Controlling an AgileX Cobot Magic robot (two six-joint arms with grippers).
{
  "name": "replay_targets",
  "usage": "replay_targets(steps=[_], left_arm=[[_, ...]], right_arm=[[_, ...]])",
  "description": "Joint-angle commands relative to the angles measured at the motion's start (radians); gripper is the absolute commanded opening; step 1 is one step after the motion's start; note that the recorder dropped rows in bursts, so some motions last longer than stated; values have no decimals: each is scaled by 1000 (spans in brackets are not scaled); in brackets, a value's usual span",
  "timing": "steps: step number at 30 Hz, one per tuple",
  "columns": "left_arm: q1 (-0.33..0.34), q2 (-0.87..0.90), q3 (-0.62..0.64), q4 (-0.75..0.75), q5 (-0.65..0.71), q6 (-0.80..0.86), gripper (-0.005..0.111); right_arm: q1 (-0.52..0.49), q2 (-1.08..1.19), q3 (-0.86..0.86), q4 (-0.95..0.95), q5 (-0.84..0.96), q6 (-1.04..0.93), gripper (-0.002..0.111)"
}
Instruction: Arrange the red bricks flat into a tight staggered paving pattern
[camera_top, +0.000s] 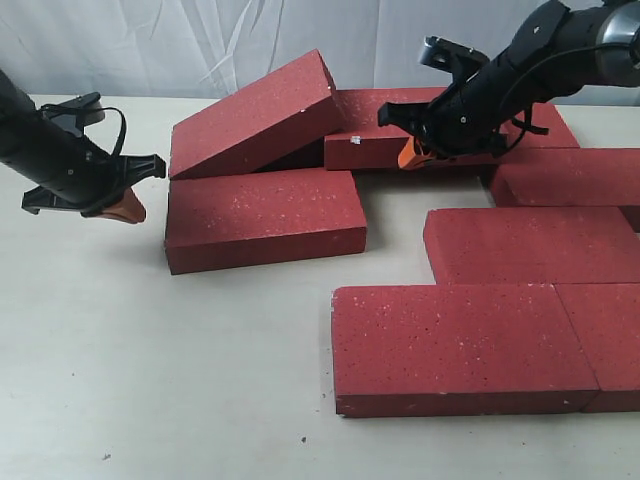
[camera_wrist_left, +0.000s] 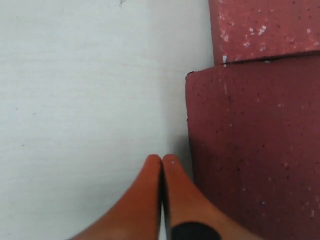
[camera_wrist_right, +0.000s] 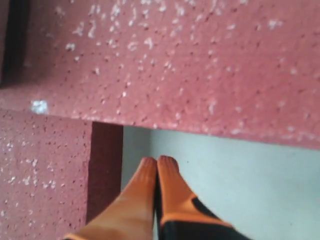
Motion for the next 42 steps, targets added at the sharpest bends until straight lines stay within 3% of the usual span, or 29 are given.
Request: replay_targets(steps=[1, 18, 33, 42], left_arm=[[0, -8, -2, -25, -22, -1, 0], [0, -6, -2, -42, -46, -1, 0], [0, -6, -2, -42, -39, -1, 0], [0, -6, -2, -13, -12, 4, 0]], right_arm=[[1, 14, -8, -7, -81, 18, -1], [1, 57, -13, 56, -183, 31, -1], [72, 63, -13, 58, -288, 31, -1], [70, 61, -13, 54, -182, 31, -1]])
